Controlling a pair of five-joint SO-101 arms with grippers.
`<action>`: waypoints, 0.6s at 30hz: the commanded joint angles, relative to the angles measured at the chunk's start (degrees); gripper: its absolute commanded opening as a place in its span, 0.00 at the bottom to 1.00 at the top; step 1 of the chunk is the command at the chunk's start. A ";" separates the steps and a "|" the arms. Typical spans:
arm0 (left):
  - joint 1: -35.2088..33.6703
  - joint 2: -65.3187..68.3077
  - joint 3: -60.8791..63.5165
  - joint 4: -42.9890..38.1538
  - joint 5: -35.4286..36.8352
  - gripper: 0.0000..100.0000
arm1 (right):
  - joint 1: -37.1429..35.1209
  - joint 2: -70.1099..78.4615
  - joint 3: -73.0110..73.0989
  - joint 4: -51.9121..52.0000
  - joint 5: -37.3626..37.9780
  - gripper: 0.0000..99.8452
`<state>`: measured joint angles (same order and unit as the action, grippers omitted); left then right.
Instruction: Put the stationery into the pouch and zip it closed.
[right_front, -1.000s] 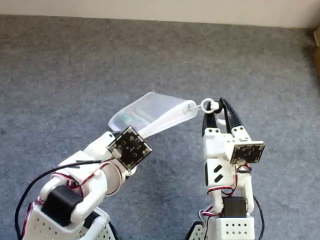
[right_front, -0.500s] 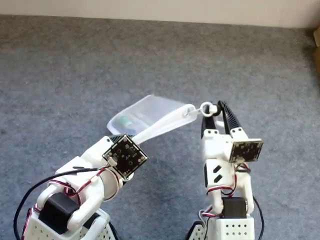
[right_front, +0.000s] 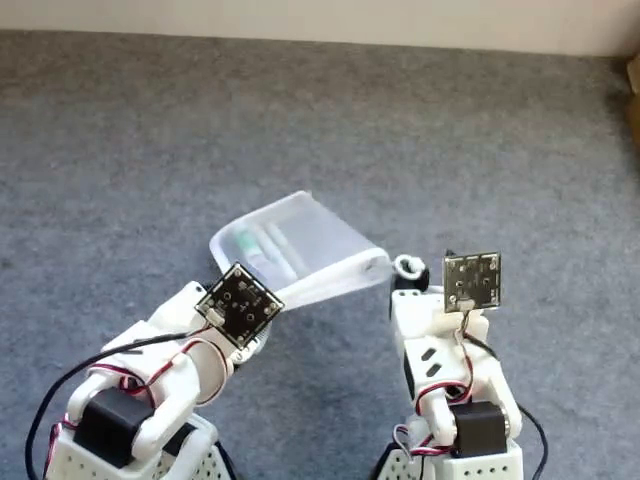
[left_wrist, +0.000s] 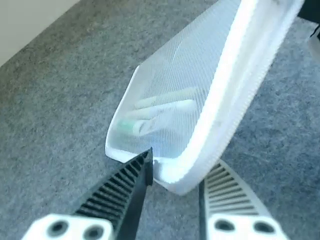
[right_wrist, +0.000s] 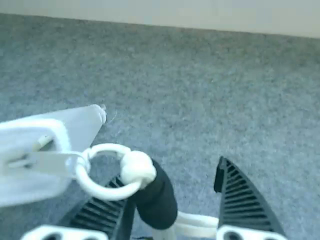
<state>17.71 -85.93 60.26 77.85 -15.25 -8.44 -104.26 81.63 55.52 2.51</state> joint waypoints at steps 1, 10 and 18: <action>-1.19 0.13 2.68 -1.76 -0.53 0.15 | -0.57 -0.84 -4.88 4.97 0.09 0.20; -6.11 0.22 12.00 -17.32 -0.62 0.15 | -0.75 -0.84 -10.33 14.11 5.45 0.20; -9.63 0.22 7.87 -11.52 -0.53 0.15 | -0.84 -0.31 -9.98 14.99 7.65 0.20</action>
<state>9.27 -85.23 72.75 64.22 -15.25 -8.79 -104.88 75.03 70.20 9.45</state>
